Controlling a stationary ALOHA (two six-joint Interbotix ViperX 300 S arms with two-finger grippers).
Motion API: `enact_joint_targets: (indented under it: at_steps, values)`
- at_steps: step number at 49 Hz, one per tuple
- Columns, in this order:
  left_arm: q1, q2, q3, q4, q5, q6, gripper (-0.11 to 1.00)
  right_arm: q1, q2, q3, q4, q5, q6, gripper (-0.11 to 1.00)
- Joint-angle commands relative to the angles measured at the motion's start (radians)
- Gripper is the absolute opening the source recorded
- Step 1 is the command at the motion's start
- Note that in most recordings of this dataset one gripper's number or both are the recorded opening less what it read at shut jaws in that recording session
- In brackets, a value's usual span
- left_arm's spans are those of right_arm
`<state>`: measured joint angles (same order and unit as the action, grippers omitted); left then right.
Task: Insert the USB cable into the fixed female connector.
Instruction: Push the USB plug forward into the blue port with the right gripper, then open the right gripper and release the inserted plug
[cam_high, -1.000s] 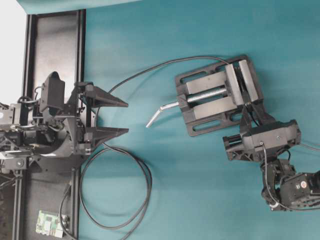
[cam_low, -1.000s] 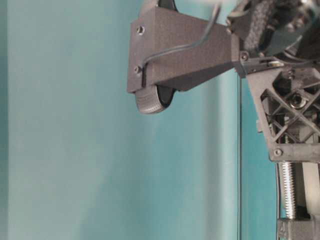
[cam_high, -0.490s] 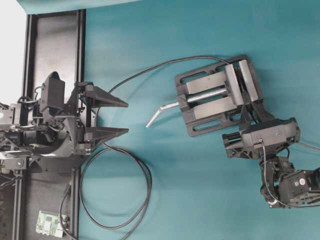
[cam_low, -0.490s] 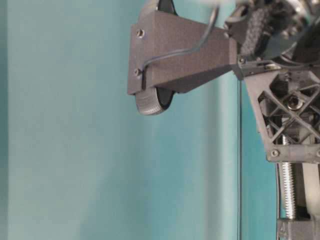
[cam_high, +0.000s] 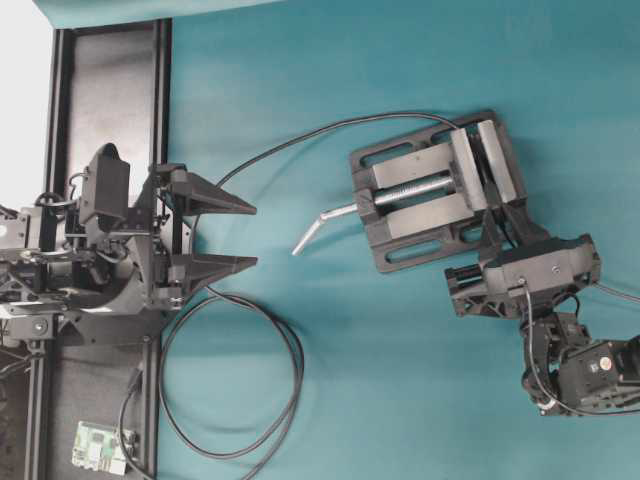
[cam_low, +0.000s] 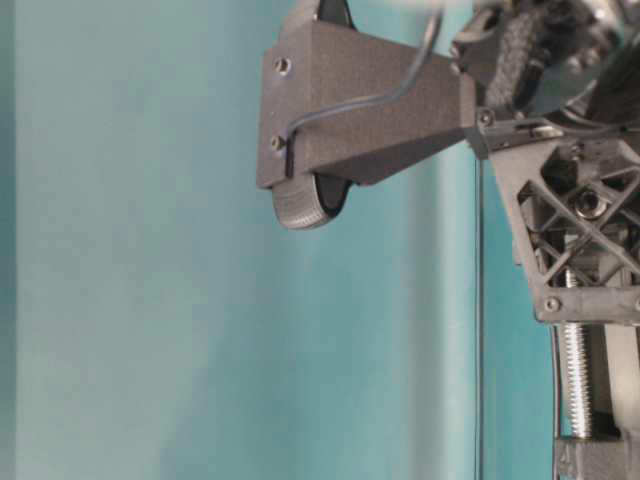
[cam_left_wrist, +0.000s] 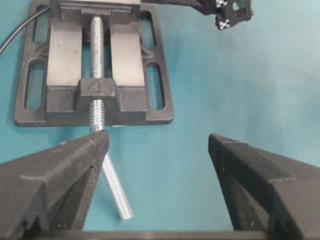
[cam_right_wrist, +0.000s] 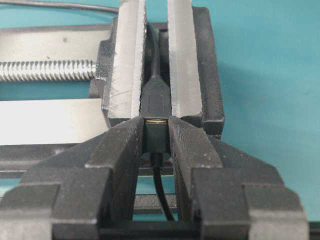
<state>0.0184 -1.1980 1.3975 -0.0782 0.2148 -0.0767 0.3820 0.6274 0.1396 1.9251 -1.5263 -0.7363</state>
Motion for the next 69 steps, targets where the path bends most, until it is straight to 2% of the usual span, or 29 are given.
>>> enact_joint_targets:
  at_steps: [1, 10, 37, 62, 69]
  values:
    - [-0.003, 0.014, -0.012, 0.0, -0.009, -0.011, 0.96, -0.075, -0.023, -0.006, -0.011, 0.011, 0.0, 0.22]
    - [-0.003, 0.014, -0.012, 0.0, -0.009, -0.011, 0.96, -0.074, -0.025, -0.005, -0.011, 0.054, -0.002, 0.22]
    - [-0.003, 0.014, -0.012, -0.002, -0.009, -0.011, 0.96, -0.06, -0.023, -0.011, -0.011, 0.052, -0.003, 0.22]
    - [-0.002, 0.014, -0.012, -0.002, -0.009, -0.011, 0.96, -0.011, -0.04, -0.011, -0.011, 0.051, -0.026, 0.22]
    - [-0.003, 0.012, -0.012, -0.002, -0.009, -0.009, 0.96, -0.003, -0.04, -0.012, -0.008, 0.051, -0.026, 0.29]
